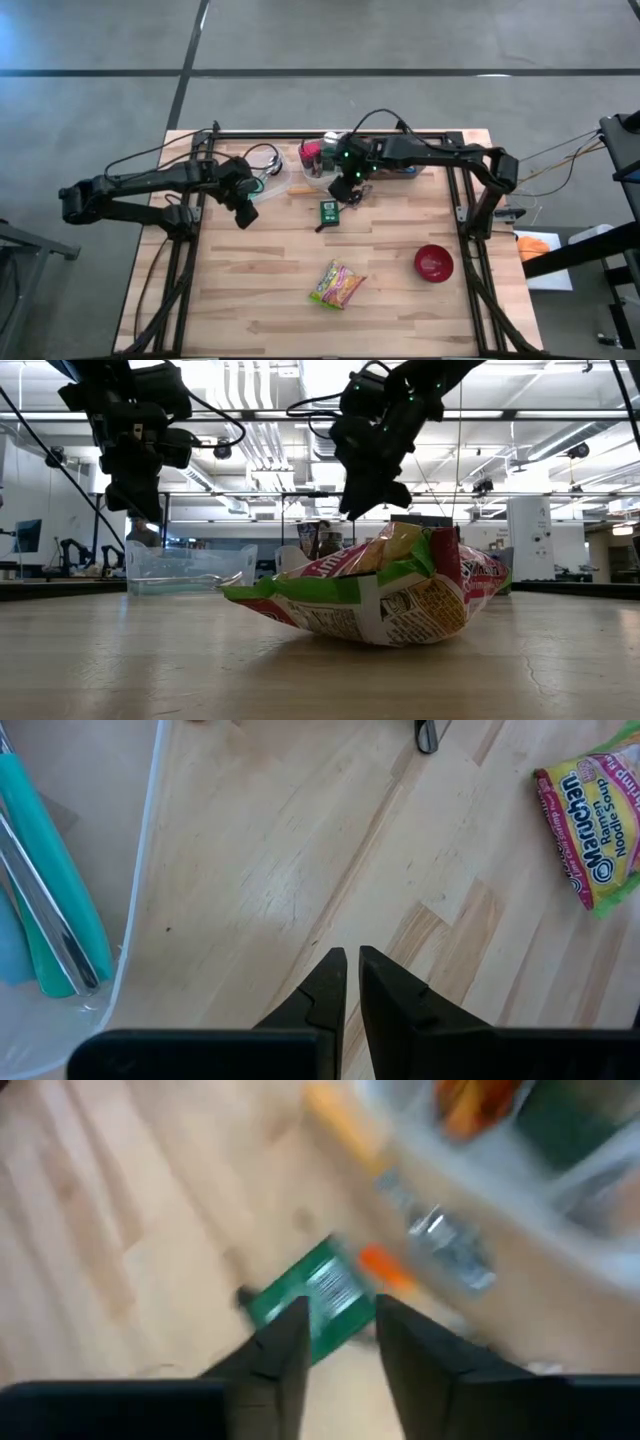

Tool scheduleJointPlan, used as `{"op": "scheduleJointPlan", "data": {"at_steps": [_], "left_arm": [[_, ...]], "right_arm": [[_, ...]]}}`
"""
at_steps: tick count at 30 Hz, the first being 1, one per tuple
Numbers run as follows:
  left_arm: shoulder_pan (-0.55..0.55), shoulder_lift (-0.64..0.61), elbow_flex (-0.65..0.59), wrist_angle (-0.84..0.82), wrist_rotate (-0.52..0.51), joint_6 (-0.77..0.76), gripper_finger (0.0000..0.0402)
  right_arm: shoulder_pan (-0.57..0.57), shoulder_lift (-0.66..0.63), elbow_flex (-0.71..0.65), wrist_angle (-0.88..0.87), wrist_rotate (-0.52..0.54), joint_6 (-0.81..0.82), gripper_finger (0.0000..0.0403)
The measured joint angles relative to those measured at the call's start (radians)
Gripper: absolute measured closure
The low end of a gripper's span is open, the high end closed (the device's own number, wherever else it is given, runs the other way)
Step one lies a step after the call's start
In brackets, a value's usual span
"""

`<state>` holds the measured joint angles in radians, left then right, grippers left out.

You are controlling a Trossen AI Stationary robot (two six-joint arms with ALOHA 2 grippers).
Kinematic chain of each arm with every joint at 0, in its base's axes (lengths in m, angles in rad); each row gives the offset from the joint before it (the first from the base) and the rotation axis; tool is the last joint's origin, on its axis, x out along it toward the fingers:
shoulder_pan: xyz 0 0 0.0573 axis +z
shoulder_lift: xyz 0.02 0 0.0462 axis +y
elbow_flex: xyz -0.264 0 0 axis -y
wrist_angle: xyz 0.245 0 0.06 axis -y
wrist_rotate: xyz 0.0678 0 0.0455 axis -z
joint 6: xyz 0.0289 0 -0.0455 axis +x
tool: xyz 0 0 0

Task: Pick & Place Food Item
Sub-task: Put the black seasoning can into the white bin

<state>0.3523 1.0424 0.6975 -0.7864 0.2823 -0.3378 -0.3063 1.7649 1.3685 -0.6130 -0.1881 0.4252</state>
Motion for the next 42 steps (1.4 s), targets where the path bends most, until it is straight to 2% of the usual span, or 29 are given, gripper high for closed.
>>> {"op": "scheduleJointPlan", "data": {"at_steps": [6,14,17,20,25,31,35,42], "left_arm": [[0.000,0.000,0.000,0.000,0.000,0.000,0.0367],[0.000,0.000,0.000,0.041,0.001,-0.075,0.0367],[0.000,0.001,0.000,0.107,0.045,-0.128,0.0366],[-0.001,0.002,0.000,0.187,0.095,-0.167,0.0366],[-0.001,0.002,0.000,0.357,0.112,-0.305,0.0366],[0.000,0.022,0.001,0.497,0.111,-0.422,0.0366],[-0.003,0.108,0.015,0.497,0.117,-0.457,0.0366],[-0.007,0.322,0.128,0.494,0.237,-0.472,0.0366]], "right_arm": [[0.095,0.004,0.000,-0.020,0.028,0.339,0.0214],[0.166,0.004,0.000,-0.044,0.072,0.397,0.0155],[0.169,0.004,0.000,-0.074,0.076,0.466,0.0140],[0.179,-0.004,0.000,-0.095,0.089,0.512,0.0133],[0.201,-0.020,0.000,-0.099,0.145,0.520,0.0133],[0.197,-0.012,-0.002,-0.101,0.159,0.552,0.0133],[0.197,0.011,-0.004,-0.109,0.158,0.547,0.0133],[0.197,0.023,-0.034,-0.109,0.169,0.537,0.0133]]}}
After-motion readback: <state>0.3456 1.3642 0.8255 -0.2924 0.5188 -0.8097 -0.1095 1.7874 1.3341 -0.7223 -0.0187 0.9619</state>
